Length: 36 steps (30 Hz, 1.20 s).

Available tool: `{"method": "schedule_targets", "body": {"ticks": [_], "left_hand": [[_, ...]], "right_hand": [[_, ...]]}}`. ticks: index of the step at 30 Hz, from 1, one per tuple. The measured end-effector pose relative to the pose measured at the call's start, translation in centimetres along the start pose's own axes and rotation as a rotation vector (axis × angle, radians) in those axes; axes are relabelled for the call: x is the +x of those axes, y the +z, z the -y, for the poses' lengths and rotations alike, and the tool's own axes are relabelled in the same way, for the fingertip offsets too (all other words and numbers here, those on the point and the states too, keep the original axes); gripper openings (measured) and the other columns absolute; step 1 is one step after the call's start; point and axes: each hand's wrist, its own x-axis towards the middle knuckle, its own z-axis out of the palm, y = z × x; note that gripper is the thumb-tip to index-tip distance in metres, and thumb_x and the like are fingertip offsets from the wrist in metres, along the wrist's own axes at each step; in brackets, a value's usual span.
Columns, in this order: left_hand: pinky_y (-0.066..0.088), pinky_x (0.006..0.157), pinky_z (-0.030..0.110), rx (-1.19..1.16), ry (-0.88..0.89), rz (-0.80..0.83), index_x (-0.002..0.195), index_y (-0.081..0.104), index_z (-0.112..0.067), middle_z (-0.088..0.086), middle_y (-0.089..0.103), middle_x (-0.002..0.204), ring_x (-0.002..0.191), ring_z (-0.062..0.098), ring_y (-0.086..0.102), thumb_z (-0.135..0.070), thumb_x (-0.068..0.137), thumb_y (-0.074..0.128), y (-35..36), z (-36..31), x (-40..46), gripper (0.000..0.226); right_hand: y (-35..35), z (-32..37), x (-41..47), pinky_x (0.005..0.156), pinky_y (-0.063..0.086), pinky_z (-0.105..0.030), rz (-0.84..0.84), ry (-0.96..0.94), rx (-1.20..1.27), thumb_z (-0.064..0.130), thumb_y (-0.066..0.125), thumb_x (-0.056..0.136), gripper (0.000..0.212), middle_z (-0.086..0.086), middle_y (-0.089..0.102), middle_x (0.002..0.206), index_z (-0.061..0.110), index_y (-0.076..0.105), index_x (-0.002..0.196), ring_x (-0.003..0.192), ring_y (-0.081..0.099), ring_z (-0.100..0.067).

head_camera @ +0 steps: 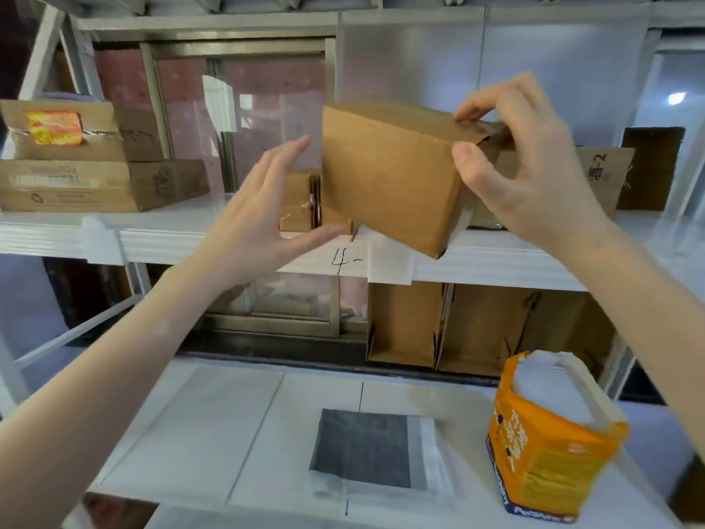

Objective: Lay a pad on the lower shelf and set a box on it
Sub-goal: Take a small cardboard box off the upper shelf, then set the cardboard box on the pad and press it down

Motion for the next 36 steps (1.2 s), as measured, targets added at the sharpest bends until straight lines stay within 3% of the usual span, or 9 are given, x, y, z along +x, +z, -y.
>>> {"method": "schedule_targets", "body": {"ticks": [2, 4, 10, 15, 19, 22, 25, 31, 36], "left_hand": [[0.015, 0.111, 0.012, -0.050, 0.018, -0.003, 0.147, 0.016, -0.017, 0.002, 0.028, 0.150, 0.133, 0.000, 0.021, -0.063, 0.074, 0.057, -1.4, -0.3, -1.4, 0.095], [0.017, 0.111, 0.014, -0.087, 0.032, 0.093, 0.147, 0.015, -0.020, 0.001, 0.025, 0.150, 0.134, 0.001, 0.021, -0.064, 0.070, 0.060, -2.1, -0.7, -2.5, 0.099], [0.017, 0.105, 0.010, -0.235, -0.071, 0.713, 0.143, 0.017, -0.039, -0.023, 0.021, 0.143, 0.126, -0.009, 0.020, -0.054, 0.067, 0.071, 0.4, -1.2, -6.4, 0.094], [0.027, 0.107, 0.021, -0.344, -0.172, 0.914, 0.142, 0.024, -0.037, -0.019, 0.030, 0.143, 0.127, -0.001, 0.031, -0.046, 0.066, 0.080, 5.1, 0.6, -11.1, 0.095], [0.028, 0.098, 0.016, -0.371, -0.263, 0.937, 0.138, 0.032, -0.036, -0.022, 0.036, 0.132, 0.120, -0.002, 0.035, -0.044, 0.062, 0.083, 9.1, 1.3, -13.1, 0.092], [0.027, 0.093, 0.014, -0.356, -0.366, 0.869, 0.139, 0.029, -0.034, -0.017, 0.037, 0.134, 0.116, -0.002, 0.033, -0.042, 0.061, 0.084, 12.6, 1.9, -14.2, 0.095], [0.032, 0.095, 0.021, -0.292, -0.412, 0.799, 0.137, 0.028, -0.031, -0.011, 0.038, 0.136, 0.117, 0.004, 0.035, -0.044, 0.059, 0.084, 16.3, 2.7, -15.2, 0.097], [0.039, 0.103, 0.035, -0.183, -0.503, 0.854, 0.136, 0.031, -0.027, -0.005, 0.038, 0.137, 0.122, 0.015, 0.039, -0.046, 0.062, 0.082, 23.6, 4.1, -16.8, 0.092], [0.035, 0.095, 0.026, -0.580, -0.820, 0.830, 0.135, 0.026, -0.028, -0.005, 0.037, 0.130, 0.121, 0.016, 0.037, -0.023, 0.067, 0.082, 27.3, 5.1, -18.8, 0.088]], "right_hand": [[-0.1, 1.0, -1.8, 0.076, 0.033, -0.004, 0.048, -0.011, -0.005, 0.042, 0.044, 0.081, 0.044, 0.001, 0.041, 0.103, 0.007, 0.054, 0.106, 0.087, 0.042, 0.008], [0.5, 2.0, -3.9, 0.076, 0.035, -0.006, 0.139, -0.030, -0.011, 0.043, 0.046, 0.080, 0.044, 0.000, 0.042, 0.104, 0.009, 0.055, 0.107, 0.090, 0.042, 0.003], [4.3, 3.6, -10.8, 0.077, 0.048, -0.032, 0.473, 0.014, 0.014, 0.048, 0.051, 0.076, 0.044, -0.001, 0.045, 0.109, 0.018, 0.054, 0.108, 0.094, 0.050, -0.015], [7.1, 2.7, -15.8, 0.076, 0.043, -0.027, 0.574, 0.075, 0.085, 0.044, 0.053, 0.078, 0.039, 0.001, 0.046, 0.105, 0.016, 0.056, 0.105, 0.090, 0.051, -0.015], [9.1, 0.4, -18.3, 0.090, 0.043, -0.027, 0.689, 0.117, 0.075, 0.045, 0.045, 0.081, 0.042, 0.001, 0.053, 0.115, 0.018, 0.056, 0.112, 0.106, 0.052, -0.017], [10.9, -2.6, -19.9, 0.106, 0.027, -0.024, 0.745, 0.182, 0.028, 0.047, 0.040, 0.085, 0.049, 0.003, 0.049, 0.136, 0.023, 0.052, 0.127, 0.132, 0.036, -0.012], [12.9, -5.7, -21.8, 0.108, 0.016, -0.021, 0.795, 0.215, -0.011, 0.036, 0.049, 0.091, 0.047, 0.005, 0.036, 0.149, 0.025, 0.043, 0.137, 0.139, 0.024, -0.009], [14.1, -12.0, -25.3, 0.106, 0.018, -0.020, 0.902, 0.413, 0.021, 0.025, 0.051, 0.092, 0.054, 0.005, 0.018, 0.156, 0.026, 0.031, 0.142, 0.140, 0.023, -0.013], [14.2, -15.6, -27.4, 0.102, 0.021, -0.015, 0.943, 0.595, 0.093, 0.028, 0.059, 0.088, 0.068, 0.003, 0.022, 0.150, 0.024, 0.022, 0.144, 0.137, 0.027, -0.013]]}}
